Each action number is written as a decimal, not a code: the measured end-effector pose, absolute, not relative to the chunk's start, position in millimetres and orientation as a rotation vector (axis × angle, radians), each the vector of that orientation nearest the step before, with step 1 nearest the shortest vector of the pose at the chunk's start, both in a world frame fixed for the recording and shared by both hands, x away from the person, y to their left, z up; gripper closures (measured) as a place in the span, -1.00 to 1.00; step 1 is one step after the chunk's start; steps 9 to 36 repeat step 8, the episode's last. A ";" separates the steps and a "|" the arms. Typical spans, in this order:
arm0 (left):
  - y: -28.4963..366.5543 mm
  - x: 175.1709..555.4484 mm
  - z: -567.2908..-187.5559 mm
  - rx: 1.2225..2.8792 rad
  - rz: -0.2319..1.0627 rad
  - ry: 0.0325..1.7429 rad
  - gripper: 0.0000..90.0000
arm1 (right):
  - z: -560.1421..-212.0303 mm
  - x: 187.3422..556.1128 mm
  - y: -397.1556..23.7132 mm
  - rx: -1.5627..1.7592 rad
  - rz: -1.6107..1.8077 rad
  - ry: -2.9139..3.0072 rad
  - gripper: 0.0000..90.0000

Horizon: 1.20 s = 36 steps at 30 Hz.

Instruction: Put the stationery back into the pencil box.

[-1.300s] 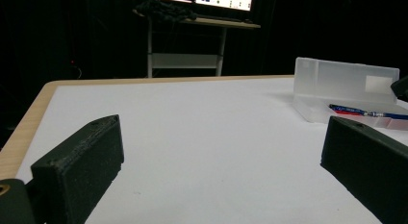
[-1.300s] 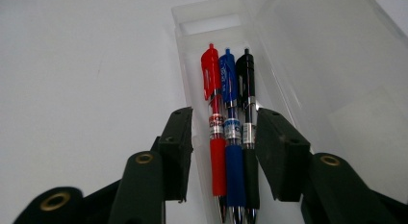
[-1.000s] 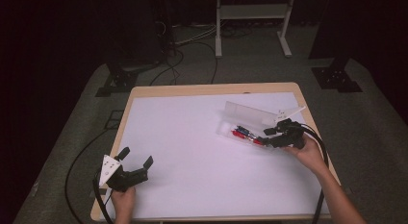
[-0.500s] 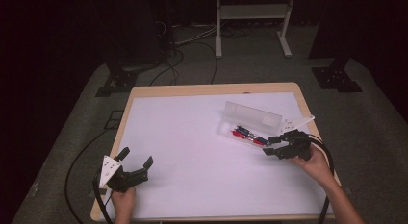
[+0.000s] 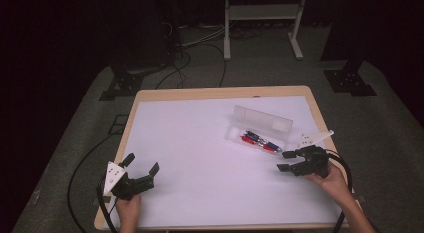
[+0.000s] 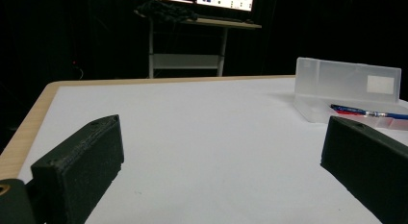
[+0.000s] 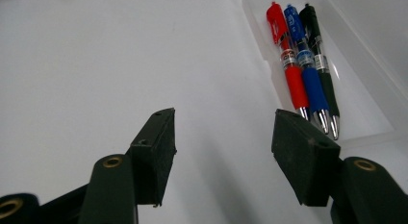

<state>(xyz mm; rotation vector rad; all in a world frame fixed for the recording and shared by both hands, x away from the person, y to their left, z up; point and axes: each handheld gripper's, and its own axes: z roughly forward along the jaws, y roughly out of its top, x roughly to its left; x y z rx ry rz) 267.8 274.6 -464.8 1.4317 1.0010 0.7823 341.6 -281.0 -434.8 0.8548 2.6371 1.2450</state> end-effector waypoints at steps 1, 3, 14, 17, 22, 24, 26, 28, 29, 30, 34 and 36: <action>274.7 267.8 -464.8 1.432 0.783 1.001 -0.99 | -435.1 339.7 -281.7 0.857 1.247 2.637 -0.11; 274.5 267.8 -464.8 1.434 0.784 1.001 -0.99 | -435.2 336.5 -283.4 0.856 1.251 2.636 -0.11; 274.2 268.2 -464.7 1.440 0.785 1.003 -0.99 | -437.8 327.1 -285.3 0.869 1.269 2.621 -0.22; 274.2 268.2 -464.7 1.440 0.785 1.003 -0.99 | -437.8 327.1 -285.3 0.869 1.269 2.621 -0.22; 274.2 268.2 -464.7 1.440 0.785 1.003 -0.99 | -437.8 327.1 -285.3 0.869 1.269 2.621 -0.22; 274.2 268.2 -464.7 1.440 0.785 1.003 -0.99 | -437.8 327.1 -285.3 0.869 1.269 2.621 -0.22; 274.2 268.2 -464.7 1.440 0.785 1.003 -0.99 | -437.8 327.1 -285.3 0.869 1.269 2.621 -0.22; 274.2 268.2 -464.7 1.440 0.785 1.003 -0.99 | -437.8 327.1 -285.3 0.869 1.269 2.621 -0.22; 274.2 268.2 -464.7 1.440 0.785 1.003 -0.99 | -437.8 327.1 -285.3 0.869 1.269 2.621 -0.22; 274.2 268.2 -464.7 1.440 0.785 1.003 -0.99 | -437.8 327.1 -285.3 0.869 1.269 2.621 -0.22; 274.2 268.2 -464.7 1.440 0.785 1.003 -0.99 | -437.8 327.1 -285.3 0.869 1.269 2.621 -0.22; 274.2 268.2 -464.7 1.440 0.785 1.003 -0.99 | -437.8 327.1 -285.3 0.869 1.269 2.621 -0.22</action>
